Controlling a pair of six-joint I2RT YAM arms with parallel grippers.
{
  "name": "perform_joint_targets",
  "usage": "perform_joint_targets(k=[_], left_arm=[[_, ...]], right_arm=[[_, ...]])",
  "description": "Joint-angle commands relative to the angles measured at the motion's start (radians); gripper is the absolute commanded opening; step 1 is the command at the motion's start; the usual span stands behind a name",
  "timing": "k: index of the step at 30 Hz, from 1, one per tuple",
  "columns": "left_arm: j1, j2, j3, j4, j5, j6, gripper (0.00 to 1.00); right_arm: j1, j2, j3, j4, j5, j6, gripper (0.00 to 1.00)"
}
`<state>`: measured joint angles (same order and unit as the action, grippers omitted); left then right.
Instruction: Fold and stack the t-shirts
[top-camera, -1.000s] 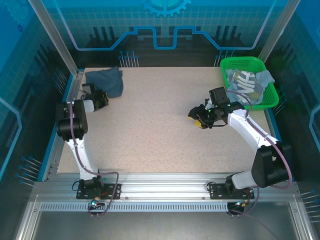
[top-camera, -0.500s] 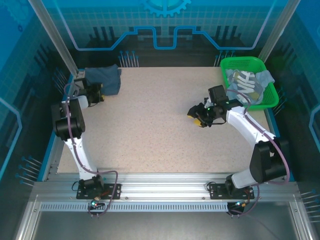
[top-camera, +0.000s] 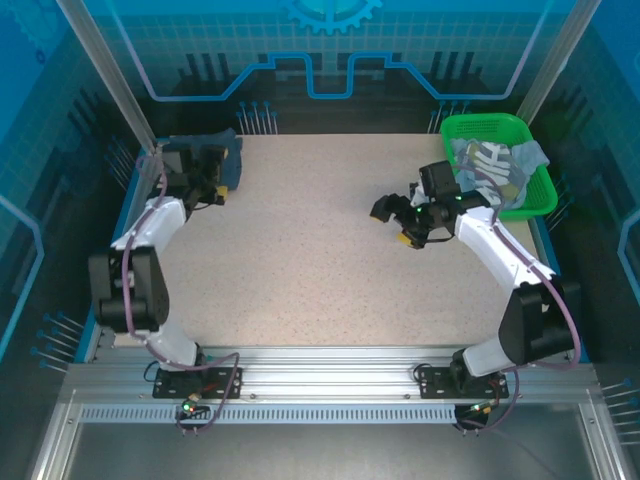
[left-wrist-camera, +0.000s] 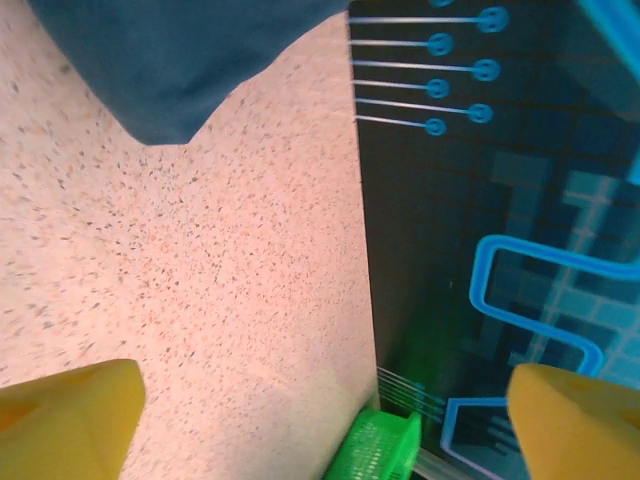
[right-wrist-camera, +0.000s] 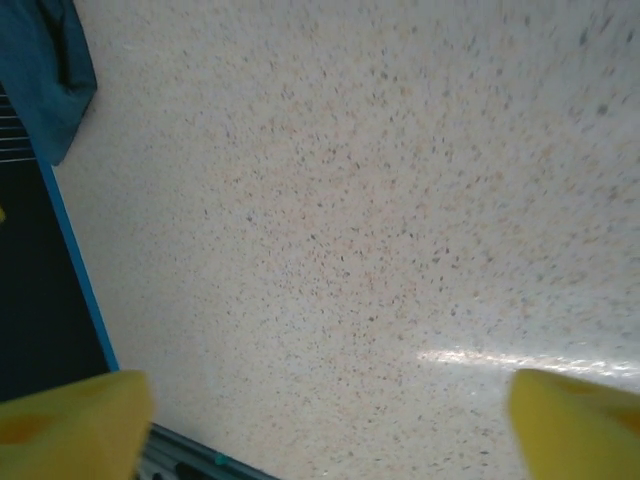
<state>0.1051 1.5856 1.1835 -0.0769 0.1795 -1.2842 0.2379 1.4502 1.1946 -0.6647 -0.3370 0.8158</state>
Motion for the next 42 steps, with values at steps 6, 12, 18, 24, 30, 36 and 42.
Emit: perform_joint_targets(k=[6,12,18,24,30,36,42], left_arm=[[-0.141,-0.381,-0.046,-0.223,-0.255,0.465,0.99],[-0.202,-0.636,-0.127,-0.523,-0.689,0.568,0.99],[-0.208,-0.88,-0.55,-0.153,-0.819,1.047,0.99],[-0.208,-0.885,-0.874,0.275,-0.639,1.164,0.99],[-0.206,-0.485,-0.888,0.652,-0.615,1.178,0.99],[-0.153,-0.214,-0.795,0.806,-0.542,1.211,0.99],[-0.088,-0.154,-0.832,0.939,-0.468,1.172,0.99]], right_arm=[[0.003,-0.219,0.124,-0.043,0.162,-0.137,1.0],[0.006,-0.298,0.177,-0.201,0.37,-0.188,1.0],[-0.008,-0.515,-0.222,0.13,0.707,-0.388,1.0],[-0.045,-0.609,-0.687,0.636,0.81,-0.608,1.0],[-0.092,-0.42,-0.812,0.919,0.739,-0.67,1.0],[-0.153,-0.208,-0.802,1.167,0.628,-0.696,1.0],[-0.194,-0.049,-0.761,1.328,0.548,-0.736,1.0]])
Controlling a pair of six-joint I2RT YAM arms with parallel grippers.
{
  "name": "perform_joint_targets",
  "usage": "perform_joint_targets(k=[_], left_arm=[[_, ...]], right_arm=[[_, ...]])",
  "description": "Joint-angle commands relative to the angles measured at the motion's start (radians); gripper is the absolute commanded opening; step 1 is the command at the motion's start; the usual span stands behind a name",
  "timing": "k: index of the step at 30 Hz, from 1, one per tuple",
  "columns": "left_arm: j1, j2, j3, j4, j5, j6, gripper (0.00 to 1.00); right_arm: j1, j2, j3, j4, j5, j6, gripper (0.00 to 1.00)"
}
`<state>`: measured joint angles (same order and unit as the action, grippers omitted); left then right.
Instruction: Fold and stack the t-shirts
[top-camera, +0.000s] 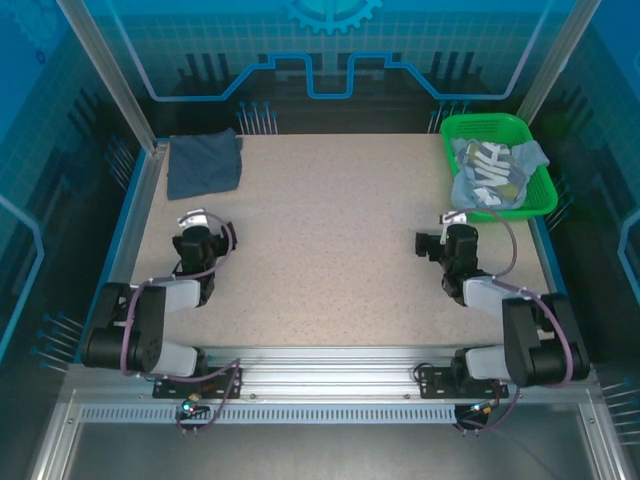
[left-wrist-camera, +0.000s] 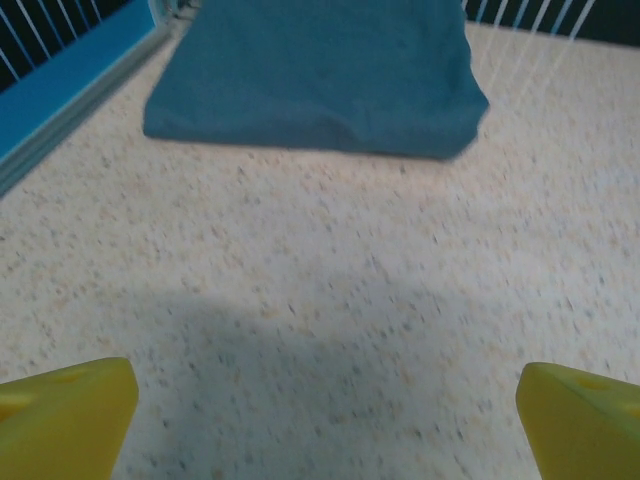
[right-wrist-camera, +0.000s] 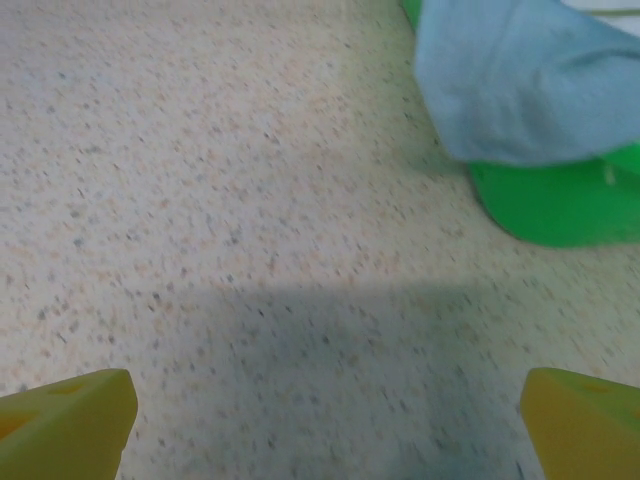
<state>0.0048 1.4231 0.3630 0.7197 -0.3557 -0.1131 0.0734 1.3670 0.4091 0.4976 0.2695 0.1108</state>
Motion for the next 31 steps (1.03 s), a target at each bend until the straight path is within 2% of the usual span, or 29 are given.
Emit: perform_joint_targets(k=[1,3,4,5,7,11,17,31], left_arm=[[0.007,0.015,-0.047,0.218,0.074,0.011,0.99],[0.0,0.057,-0.135,0.417,0.127,0.039,0.99],[-0.008,0.104,-0.164,0.512,0.124,0.05,0.99],[-0.012,0.191,-0.189,0.677,0.125,0.068,0.99],[-0.012,0.116,-0.141,0.458,0.105,0.048,0.99],[-0.005,0.12,-0.021,0.256,0.149,0.056,0.99],[-0.006,0.125,-0.008,0.246,0.149,0.061,0.99],[-0.012,0.124,-0.008,0.249,0.146,0.068,0.99]], right_arm=[[-0.033,0.049,0.007,0.21,-0.064,-0.028,1.0],[-0.029,0.076,-0.038,0.312,-0.1,-0.048,1.0],[-0.028,0.093,-0.057,0.362,-0.097,-0.049,1.0],[-0.029,0.119,-0.077,0.427,-0.091,-0.048,1.0],[-0.033,0.11,-0.055,0.363,-0.106,-0.044,1.0],[-0.026,0.13,-0.002,0.293,-0.131,-0.066,1.0],[0.008,0.136,0.01,0.281,-0.096,-0.096,1.0],[-0.004,0.137,0.019,0.265,-0.158,-0.108,1.0]])
